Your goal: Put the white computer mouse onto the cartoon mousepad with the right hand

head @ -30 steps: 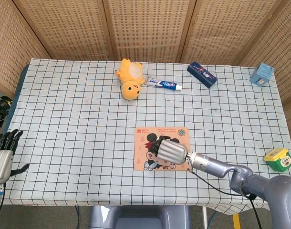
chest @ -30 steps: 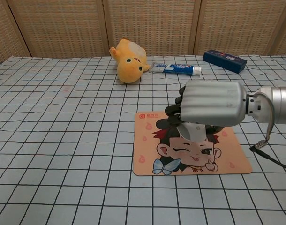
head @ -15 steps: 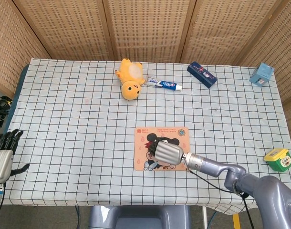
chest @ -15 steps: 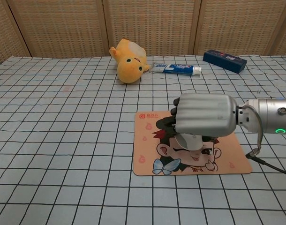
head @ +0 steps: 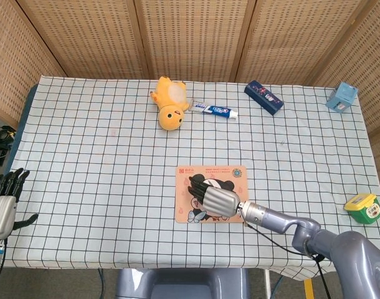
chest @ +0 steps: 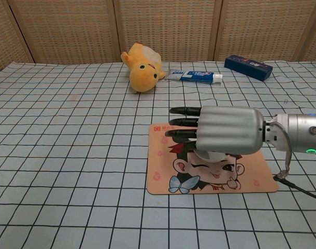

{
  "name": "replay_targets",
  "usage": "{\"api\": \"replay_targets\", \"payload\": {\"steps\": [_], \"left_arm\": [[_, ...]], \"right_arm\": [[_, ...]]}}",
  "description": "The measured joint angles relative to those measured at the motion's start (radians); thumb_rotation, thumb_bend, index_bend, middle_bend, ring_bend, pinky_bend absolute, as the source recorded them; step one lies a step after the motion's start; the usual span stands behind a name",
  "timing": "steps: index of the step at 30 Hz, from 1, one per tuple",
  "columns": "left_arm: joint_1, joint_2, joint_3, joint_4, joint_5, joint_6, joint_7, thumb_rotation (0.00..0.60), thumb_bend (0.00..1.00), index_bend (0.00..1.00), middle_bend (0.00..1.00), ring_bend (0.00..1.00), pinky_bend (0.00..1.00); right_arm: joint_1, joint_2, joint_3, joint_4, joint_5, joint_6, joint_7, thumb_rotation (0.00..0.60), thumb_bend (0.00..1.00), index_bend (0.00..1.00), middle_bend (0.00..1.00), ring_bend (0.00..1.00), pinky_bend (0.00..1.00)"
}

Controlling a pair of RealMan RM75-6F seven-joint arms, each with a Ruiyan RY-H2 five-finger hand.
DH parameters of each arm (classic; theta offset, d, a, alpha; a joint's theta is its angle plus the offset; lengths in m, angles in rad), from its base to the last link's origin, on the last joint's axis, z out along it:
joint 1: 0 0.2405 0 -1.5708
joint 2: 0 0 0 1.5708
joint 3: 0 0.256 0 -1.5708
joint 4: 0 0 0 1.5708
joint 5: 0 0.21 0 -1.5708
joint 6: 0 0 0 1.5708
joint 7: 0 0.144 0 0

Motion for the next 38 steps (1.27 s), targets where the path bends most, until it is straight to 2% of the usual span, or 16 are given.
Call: {"api": "replay_targets", "payload": {"steps": [11, 17, 21, 26, 30, 38], "left_arm": [[0.002, 0.002, 0.001, -0.003, 0.006, 0.009, 0.001, 0.6, 0.0, 0.0, 0.0, 0.0, 0.0], [0.006, 0.003, 0.003, -0.006, 0.015, 0.019, -0.003, 0.6, 0.0, 0.0, 0.0, 0.0, 0.0], [0.008, 0.003, 0.006, -0.007, 0.021, 0.023, -0.004, 0.6, 0.0, 0.0, 0.0, 0.0, 0.0], [0.01, 0.002, 0.009, -0.01, 0.034, 0.033, -0.001, 0.6, 0.0, 0.0, 0.0, 0.0, 0.0], [0.012, -0.002, 0.014, -0.011, 0.045, 0.04, 0.003, 0.6, 0.0, 0.0, 0.0, 0.0, 0.0], [0.014, -0.011, 0.02, -0.001, 0.057, 0.043, 0.01, 0.6, 0.0, 0.0, 0.0, 0.0, 0.0]], "right_arm": [[-0.048, 0.057, 0.011, -0.079, 0.034, 0.024, -0.086, 0.6, 0.17, 0.27, 0.07, 0.02, 0.0], [-0.119, 0.097, 0.049, -0.118, 0.112, 0.066, -0.144, 0.6, 0.17, 0.26, 0.06, 0.01, 0.0], [-0.202, 0.128, 0.083, -0.164, 0.192, 0.14, -0.136, 0.6, 0.17, 0.24, 0.05, 0.0, 0.0], [-0.298, 0.16, 0.118, -0.221, 0.289, 0.226, -0.061, 0.6, 0.17, 0.2, 0.01, 0.0, 0.0], [-0.393, 0.188, 0.135, -0.272, 0.37, 0.282, 0.062, 0.6, 0.16, 0.18, 0.0, 0.0, 0.0], [-0.539, 0.225, 0.14, -0.342, 0.478, 0.338, 0.257, 0.6, 0.16, 0.1, 0.0, 0.0, 0.0]]}}
